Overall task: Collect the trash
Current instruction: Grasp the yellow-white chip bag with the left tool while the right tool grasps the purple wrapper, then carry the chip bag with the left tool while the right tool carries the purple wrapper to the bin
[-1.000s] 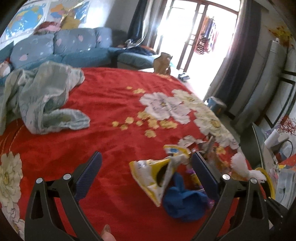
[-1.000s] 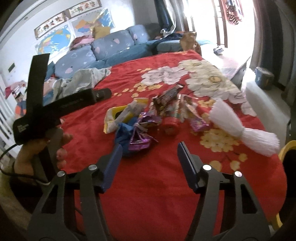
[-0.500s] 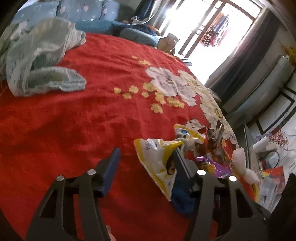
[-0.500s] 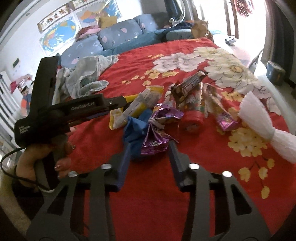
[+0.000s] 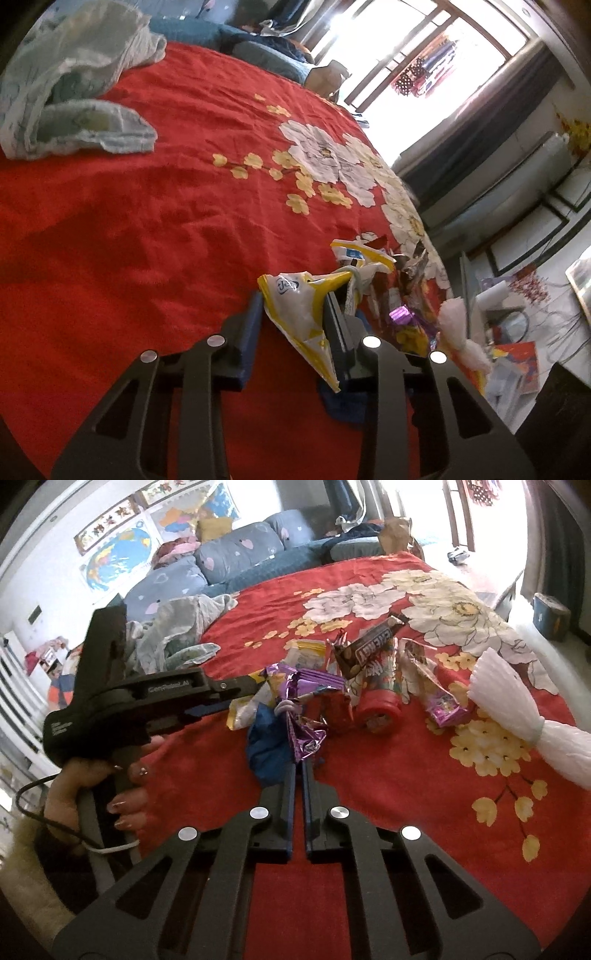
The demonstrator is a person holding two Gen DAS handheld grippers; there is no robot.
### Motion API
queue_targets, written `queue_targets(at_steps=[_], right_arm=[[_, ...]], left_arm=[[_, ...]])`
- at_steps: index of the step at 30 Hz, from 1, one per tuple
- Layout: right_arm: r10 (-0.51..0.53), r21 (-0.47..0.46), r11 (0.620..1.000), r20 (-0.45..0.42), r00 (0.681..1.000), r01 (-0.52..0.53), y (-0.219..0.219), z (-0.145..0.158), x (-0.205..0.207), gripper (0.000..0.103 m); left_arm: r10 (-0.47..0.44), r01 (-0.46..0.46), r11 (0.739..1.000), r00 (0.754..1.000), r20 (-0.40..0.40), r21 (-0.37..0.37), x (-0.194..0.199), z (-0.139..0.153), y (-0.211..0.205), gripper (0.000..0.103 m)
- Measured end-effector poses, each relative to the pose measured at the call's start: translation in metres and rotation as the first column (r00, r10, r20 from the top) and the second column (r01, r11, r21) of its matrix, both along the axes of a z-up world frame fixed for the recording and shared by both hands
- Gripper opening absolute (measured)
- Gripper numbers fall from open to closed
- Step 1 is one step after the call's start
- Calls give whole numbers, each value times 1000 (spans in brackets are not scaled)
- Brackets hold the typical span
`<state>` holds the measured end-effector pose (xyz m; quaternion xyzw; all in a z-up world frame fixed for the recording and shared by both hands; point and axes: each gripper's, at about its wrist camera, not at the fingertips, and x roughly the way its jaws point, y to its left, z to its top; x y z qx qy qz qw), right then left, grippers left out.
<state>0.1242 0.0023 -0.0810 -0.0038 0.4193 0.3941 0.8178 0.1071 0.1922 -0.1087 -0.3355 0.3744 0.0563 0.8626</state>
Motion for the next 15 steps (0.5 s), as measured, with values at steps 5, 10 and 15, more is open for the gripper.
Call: queue_targets(at_steps=[5, 10, 15], right_arm=[[-5, 13, 1000, 16, 1000, 4, -4, 6, -3, 1], [-22, 24, 999, 19, 1000, 22, -11, 10, -4, 1], [-54, 45, 998, 26, 998, 53, -24, 16, -3, 1]], left_arm=[[-3, 3, 999, 1000, -4, -54, 1, -6, 2, 33], [-4, 4, 1000, 1000, 7, -23, 1, -2, -3, 15], [-23, 18, 996, 998, 53, 90, -3, 23, -16, 12]])
